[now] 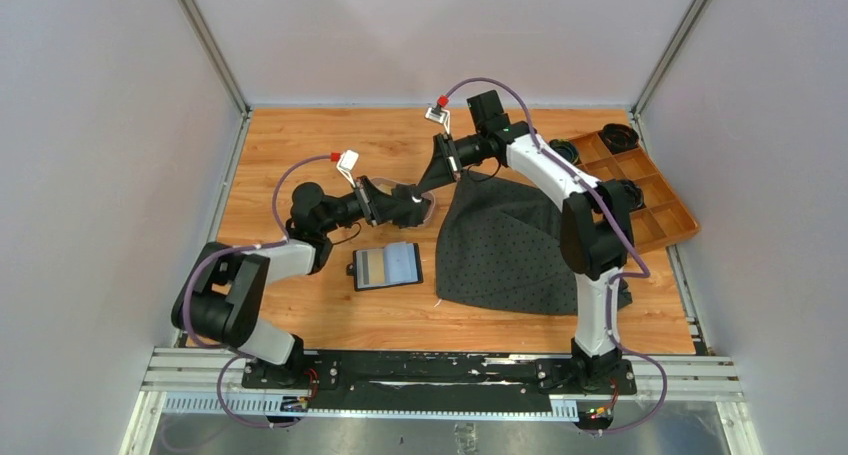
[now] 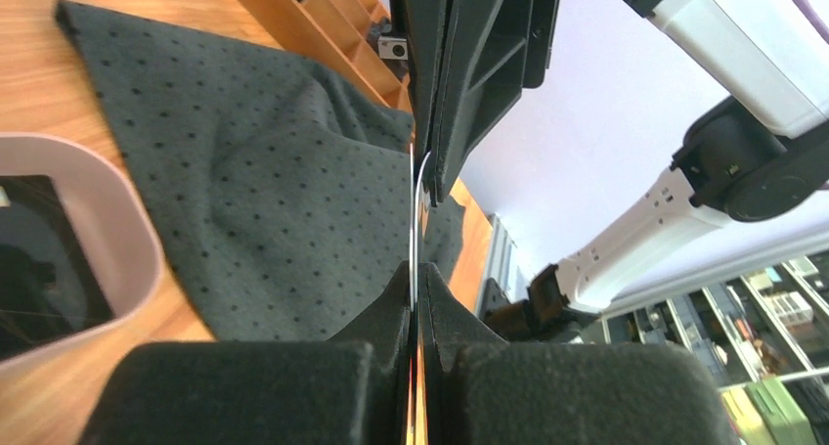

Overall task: Put the credit cards into the card holder
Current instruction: Place the credit card in the storage box.

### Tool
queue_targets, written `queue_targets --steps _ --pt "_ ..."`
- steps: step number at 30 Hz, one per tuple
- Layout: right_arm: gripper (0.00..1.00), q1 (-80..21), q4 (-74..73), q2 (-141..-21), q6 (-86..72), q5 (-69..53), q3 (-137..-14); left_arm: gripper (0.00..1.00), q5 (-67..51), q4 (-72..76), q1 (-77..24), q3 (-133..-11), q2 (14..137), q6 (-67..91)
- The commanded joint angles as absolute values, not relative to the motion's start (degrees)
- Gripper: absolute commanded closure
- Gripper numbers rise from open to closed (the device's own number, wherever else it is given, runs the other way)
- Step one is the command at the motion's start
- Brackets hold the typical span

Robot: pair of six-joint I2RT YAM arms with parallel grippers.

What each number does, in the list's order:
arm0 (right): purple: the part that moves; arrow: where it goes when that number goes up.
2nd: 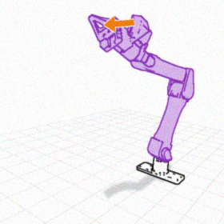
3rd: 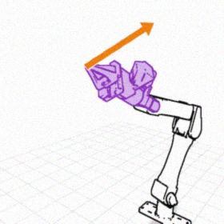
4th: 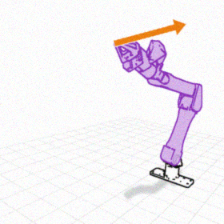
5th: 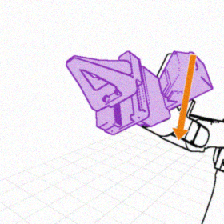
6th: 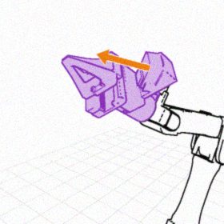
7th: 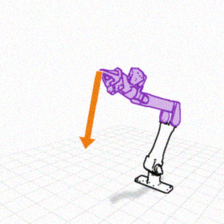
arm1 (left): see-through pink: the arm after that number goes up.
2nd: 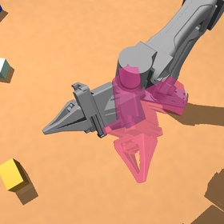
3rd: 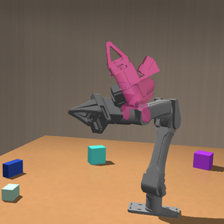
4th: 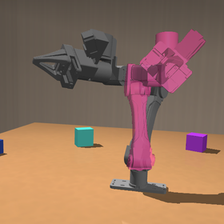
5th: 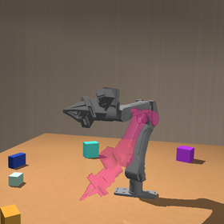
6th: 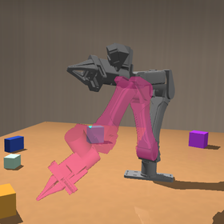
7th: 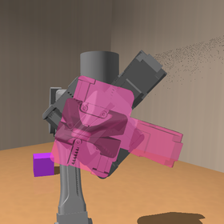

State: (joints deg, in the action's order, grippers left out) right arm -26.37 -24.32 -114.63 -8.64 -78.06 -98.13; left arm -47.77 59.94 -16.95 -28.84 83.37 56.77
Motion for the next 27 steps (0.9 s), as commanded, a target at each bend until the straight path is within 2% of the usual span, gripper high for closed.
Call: queue_targets --steps 1,10,14,17,23,27 --pt "1.00 -26.8 -24.7 -121.5 -7.6 -81.2 -104.4 1.00 -47.0 67.5 -15.4 -32.5 91.3 57.0" --pt "1.00 -25.7 -24.3 -137.0 -7.4 -85.4 -120.7 1.00 -51.0 82.9 -11.8 -41.0 109.6 60.5" --pt "1.00 -25.2 -20.2 -142.2 -11.1 -86.1 -124.9 1.00 -52.7 82.8 -10.3 -45.7 114.7 61.6" --pt "1.00 -24.8 -9.9 -143.9 -18.6 -86.4 -123.6 0.99 -53.5 78.9 -9.3 -48.2 117.4 59.7" --pt "1.00 -24.3 22.3 -147.4 -43.9 -86.8 -118.9 0.96 -53.8 74.7 -8.6 -51.3 121.6 57.6" --pt "1.00 -24.1 30.2 -151.1 -52.3 -86.5 -121.3 0.93 -53.9 69.7 -8.6 -53.6 123.5 55.2"
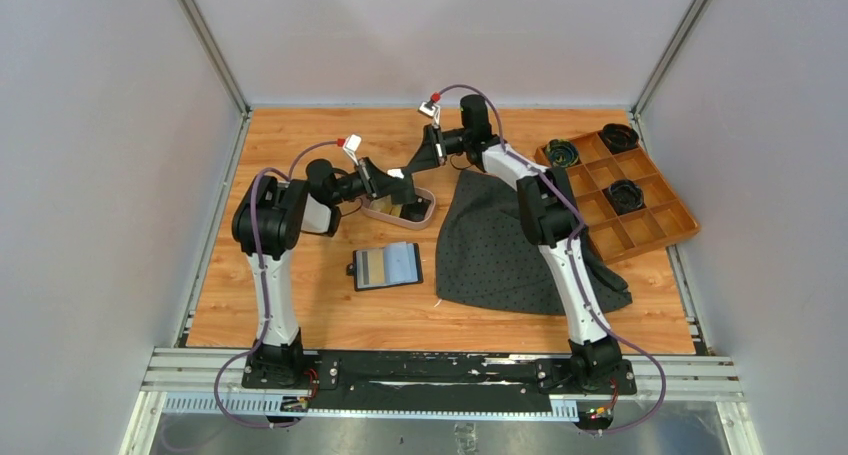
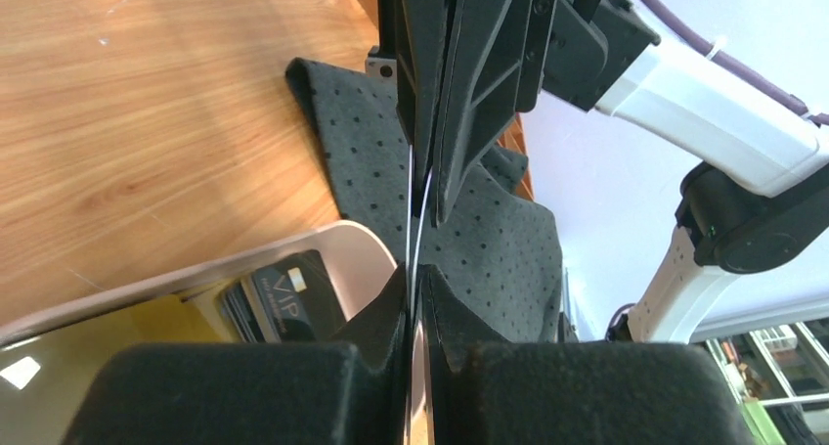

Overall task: Put the credit cards into the card holder
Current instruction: Place the credit card in the storage box, then pick up the credit card from the storage box.

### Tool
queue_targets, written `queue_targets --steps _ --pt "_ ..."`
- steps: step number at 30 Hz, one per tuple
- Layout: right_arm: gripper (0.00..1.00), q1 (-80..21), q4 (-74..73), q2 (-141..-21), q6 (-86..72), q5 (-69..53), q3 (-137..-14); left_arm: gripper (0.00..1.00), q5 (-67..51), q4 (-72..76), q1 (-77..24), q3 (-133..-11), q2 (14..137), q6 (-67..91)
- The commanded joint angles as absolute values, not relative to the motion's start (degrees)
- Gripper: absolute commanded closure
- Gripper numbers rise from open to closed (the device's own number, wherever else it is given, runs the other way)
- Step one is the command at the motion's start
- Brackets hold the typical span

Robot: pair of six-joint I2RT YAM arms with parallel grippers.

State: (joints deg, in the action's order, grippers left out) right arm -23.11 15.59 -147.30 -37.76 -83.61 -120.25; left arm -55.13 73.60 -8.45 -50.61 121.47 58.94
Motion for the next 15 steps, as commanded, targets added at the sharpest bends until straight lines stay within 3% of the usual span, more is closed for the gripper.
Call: queue_targets --steps 1,4,15 --pt "1.00 -24.1 30.7 -151.7 -52.9 -86.5 -121.9 0.91 -53.7 68.2 -8.6 -54.1 123.8 54.5" --pt "1.00 -24.0 30.9 -152.8 -53.2 -86.1 -122.8 0.87 -53.4 64.4 -8.4 -55.1 124.2 52.3" --pt "1.00 -23.1 31.1 -154.2 -53.2 -85.9 -123.1 0.58 -50.8 50.9 -7.5 -57.4 122.2 45.3"
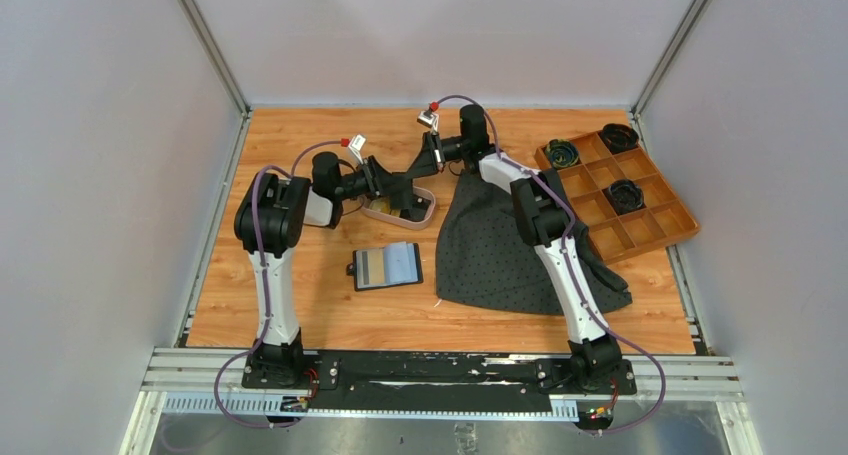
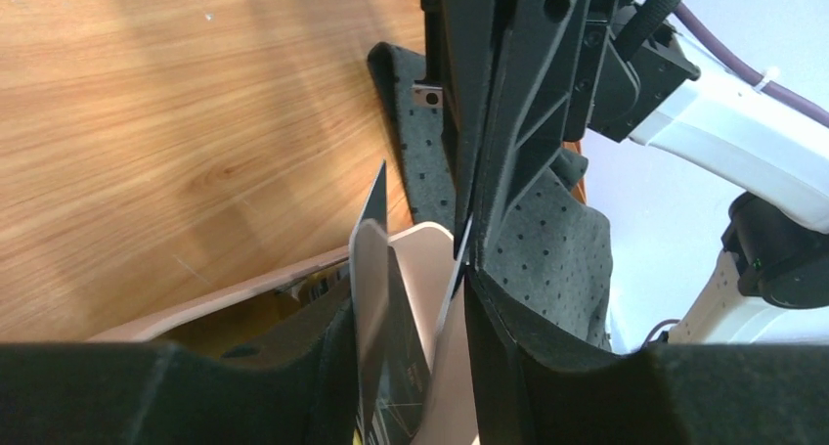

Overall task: Put the credit cards into the card holder
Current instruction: Pick up the credit card from the storage box.

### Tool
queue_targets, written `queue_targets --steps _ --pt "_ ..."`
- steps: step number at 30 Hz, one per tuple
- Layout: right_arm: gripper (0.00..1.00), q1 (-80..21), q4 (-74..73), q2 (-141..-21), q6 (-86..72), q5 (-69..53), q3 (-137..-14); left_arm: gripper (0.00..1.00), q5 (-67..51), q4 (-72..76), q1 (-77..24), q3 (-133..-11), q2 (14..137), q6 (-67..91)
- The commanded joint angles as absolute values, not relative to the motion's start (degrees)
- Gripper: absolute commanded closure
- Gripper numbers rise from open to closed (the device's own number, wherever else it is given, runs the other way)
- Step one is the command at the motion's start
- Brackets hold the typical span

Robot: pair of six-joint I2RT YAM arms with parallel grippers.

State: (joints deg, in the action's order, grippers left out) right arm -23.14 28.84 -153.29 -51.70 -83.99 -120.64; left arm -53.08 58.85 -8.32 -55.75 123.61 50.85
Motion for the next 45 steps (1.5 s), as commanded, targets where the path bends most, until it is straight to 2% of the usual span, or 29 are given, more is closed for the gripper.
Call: queue_targets --steps 1,8,13,19,29,32,35,38,39,40,41,45 --pt "1.00 -23.1 31.2 -154.1 -53.2 -86.0 -123.2 0.57 -50.6 49.7 -7.3 -57.6 121.9 44.8" --pt "1.00 -22.3 31.9 -151.9 -53.4 -86.0 -122.2 0.42 -49.5 46.1 -5.3 -58.1 119.1 43.7" --pt "1.00 -22.2 32.9 -149.1 -53.5 -86.2 -119.6 0.37 -48.4 42.6 -4.8 -58.0 115.6 41.5" --pt "1.00 -22.2 35.0 -144.2 -53.4 -86.3 -113.4 0.36 -46.7 40.7 -3.6 -55.4 110.2 39.6" --pt "1.00 -22.1 35.5 -134.8 -51.5 -85.3 -101.7 0.36 -40.1 32.6 -1.4 -45.6 88.3 32.4" --pt "1.00 -22.1 34.8 -130.6 -49.8 -84.6 -96.5 0.31 -36.7 32.0 -1.5 -40.0 79.4 31.4" --pt "1.00 -22.2 24.2 -125.9 -40.2 -83.1 -92.4 0.25 -32.3 28.0 -1.4 -35.4 69.4 28.3" --pt "1.00 -22.5 -5.6 -120.0 -16.3 -76.1 -92.9 0.13 -29.2 21.9 -1.4 -32.2 59.0 26.2" --pt "1.00 -22.9 -10.3 -118.1 -12.9 -74.9 -91.9 0.09 -28.5 20.3 -1.4 -31.2 55.3 26.4" --pt "1.00 -23.0 -10.7 -116.3 -12.4 -74.1 -89.8 0.02 -28.1 19.0 -1.3 -29.8 52.0 27.1" --pt "1.00 -23.3 -10.8 -114.5 -12.4 -73.3 -87.7 0.00 -27.7 18.2 -1.3 -27.7 48.8 28.5" --pt "1.00 -25.7 -10.1 -108.7 -15.0 -68.0 -78.8 0.00 -24.8 14.9 -1.3 -21.3 37.1 36.2"
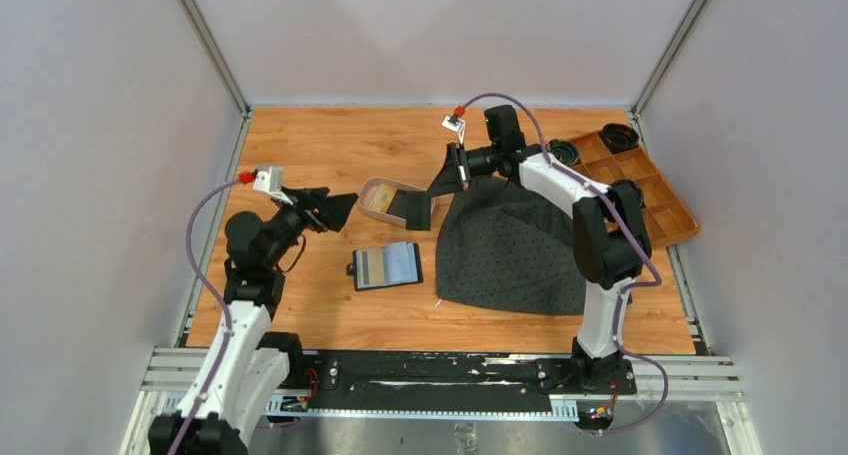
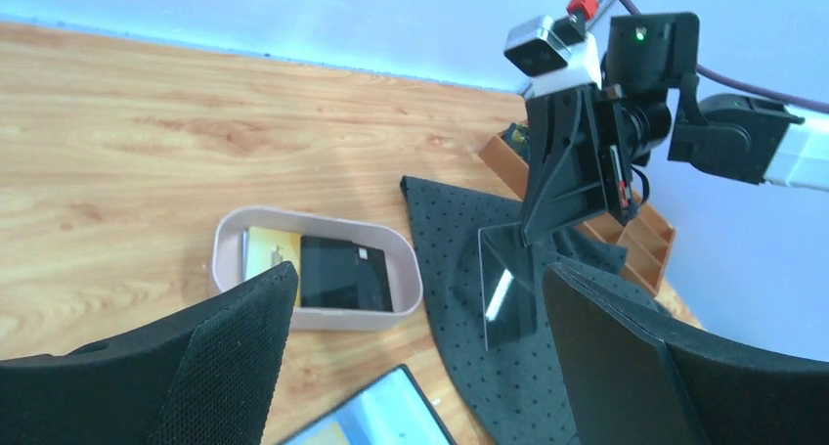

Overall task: Put the credit cards into the card holder
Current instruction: Pick up the credit card from the storage box, then insert the credit card into the card holder.

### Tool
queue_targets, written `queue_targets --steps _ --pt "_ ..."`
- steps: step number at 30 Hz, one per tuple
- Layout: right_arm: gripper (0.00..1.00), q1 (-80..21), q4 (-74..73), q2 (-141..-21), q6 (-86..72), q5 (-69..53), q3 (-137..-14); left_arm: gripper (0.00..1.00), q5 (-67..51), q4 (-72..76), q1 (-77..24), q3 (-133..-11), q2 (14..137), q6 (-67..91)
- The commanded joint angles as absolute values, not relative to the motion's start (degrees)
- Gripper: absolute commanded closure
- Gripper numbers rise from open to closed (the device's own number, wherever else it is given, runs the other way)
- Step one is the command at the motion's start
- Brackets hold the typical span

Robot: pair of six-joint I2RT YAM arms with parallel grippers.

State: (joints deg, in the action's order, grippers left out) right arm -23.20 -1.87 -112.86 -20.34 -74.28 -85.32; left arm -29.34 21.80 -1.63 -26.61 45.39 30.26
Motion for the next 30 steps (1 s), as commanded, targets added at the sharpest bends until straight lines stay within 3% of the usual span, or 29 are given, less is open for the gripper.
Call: queue_targets --steps 1,3,7,17,30 --pt "1.00 -26.3 -8.6 -107.7 -17.1 -67.0 -76.5 0.00 -24.9 14.7 -1.3 -20.0 35.7 38.5" --pt "1.00 -27.7 -1.3 -105.9 -24.5 -65.1 -71.0 0.01 -25.6 14.6 -1.3 -17.4 33.9 43.7" --pt "1.00 -31.0 7.7 -104.5 -32.6 -60.3 -65.8 0.16 -30.0 14.6 -1.3 -13.3 33.6 47.2" --pt "1.00 -37.0 16.6 -108.1 -41.9 -49.7 -63.3 0.70 -30.8 14.5 -3.1 -7.7 37.0 47.3" --pt "1.00 -37.7 14.4 -112.8 -43.4 -45.6 -64.9 0.83 -23.4 14.6 -7.6 -8.5 53.0 41.3"
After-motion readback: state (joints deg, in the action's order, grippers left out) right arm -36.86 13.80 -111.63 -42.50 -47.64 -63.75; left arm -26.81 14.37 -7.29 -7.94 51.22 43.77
